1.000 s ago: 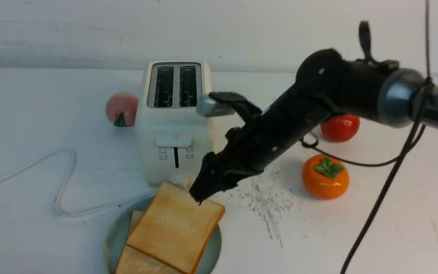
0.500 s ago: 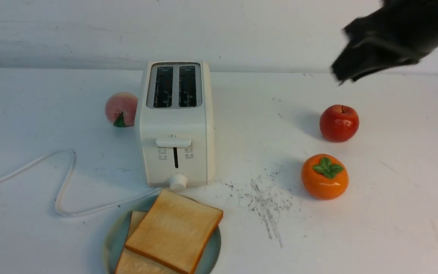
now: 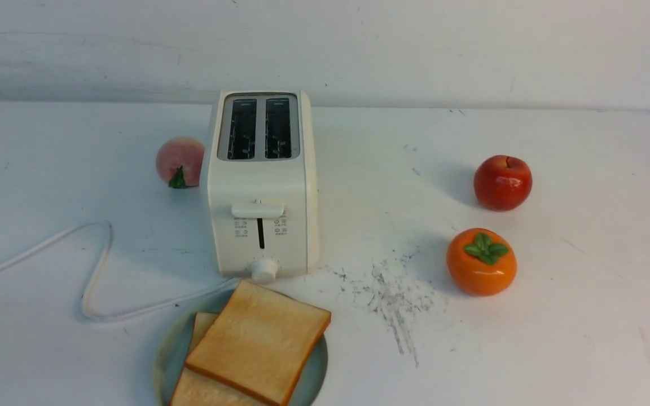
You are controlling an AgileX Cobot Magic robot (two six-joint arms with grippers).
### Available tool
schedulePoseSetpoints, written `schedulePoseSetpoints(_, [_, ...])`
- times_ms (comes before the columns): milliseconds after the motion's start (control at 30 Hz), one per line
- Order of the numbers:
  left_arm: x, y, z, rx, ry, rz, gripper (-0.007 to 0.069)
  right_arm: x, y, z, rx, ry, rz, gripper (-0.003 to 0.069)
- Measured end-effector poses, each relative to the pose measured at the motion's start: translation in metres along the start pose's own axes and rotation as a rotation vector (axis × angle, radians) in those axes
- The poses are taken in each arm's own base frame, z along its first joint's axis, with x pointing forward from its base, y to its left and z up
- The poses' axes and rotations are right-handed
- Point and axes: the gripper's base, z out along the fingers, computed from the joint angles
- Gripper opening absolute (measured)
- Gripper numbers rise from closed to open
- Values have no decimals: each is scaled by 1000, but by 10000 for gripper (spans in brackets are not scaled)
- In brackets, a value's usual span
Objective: Take toasted bread from bread machine on white table place on plate.
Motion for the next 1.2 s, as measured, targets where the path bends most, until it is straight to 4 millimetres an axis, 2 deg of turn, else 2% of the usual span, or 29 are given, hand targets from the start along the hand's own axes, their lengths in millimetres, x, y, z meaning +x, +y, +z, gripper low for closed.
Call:
schedulePoseSetpoints(33, [0,0,0,2,-4,0,-14,12,-1,-3,6,-41,-1,-10])
schedulePoseSetpoints(67, [-1,0,0,4,-7,0,-14,34,-3,-4,16,-74,-3,-8])
schedulePoseSetpoints(100, [-1,0,0,5,-10,0,-14,45,-4,-9,19,-125,-5,-8])
schedulePoseSetpoints(133, [-1,-1,0,8,-15,0,-13,71,-6,-4,23,-156,-3,-8])
schedulePoseSetpoints(167, [-1,-1,0,8,-15,0,-13,75,-6,-8,23,-193,-4,-8])
schedulePoseSetpoints(200, [-2,-1,0,11,-21,1,-13,105,-9,-4,26,-273,-3,-7])
schedulePoseSetpoints(233, [-2,-1,0,11,-22,1,-13,112,-10,1,27,-265,-1,-7])
schedulePoseSetpoints(267, [-2,-1,0,14,-26,1,-13,136,-12,6,29,-343,0,-5])
schedulePoseSetpoints(300, [-3,-1,0,15,-28,1,-13,149,-14,8,31,-423,-1,-5])
schedulePoseSetpoints(333, [-3,-1,0,15,-28,1,-13,154,-14,12,32,-433,0,-5])
schedulePoseSetpoints(367, [-3,-1,0,15,-29,1,-13,172,-17,21,35,-498,1,-4])
schedulePoseSetpoints(400, [-3,-1,0,15,-29,1,-13,174,-17,22,36,-502,2,-4])
schedulePoseSetpoints(467, [-3,-2,0,20,-36,-1,-13,194,-22,43,44,-517,7,-1])
schedulePoseSetpoints(600, [-3,-2,0,21,-35,0,-13,203,-24,53,49,-548,10,3])
schedulePoseSetpoints(1200, [-2,-1,0,18,-31,1,-4,205,-24,56,51,-560,10,4])
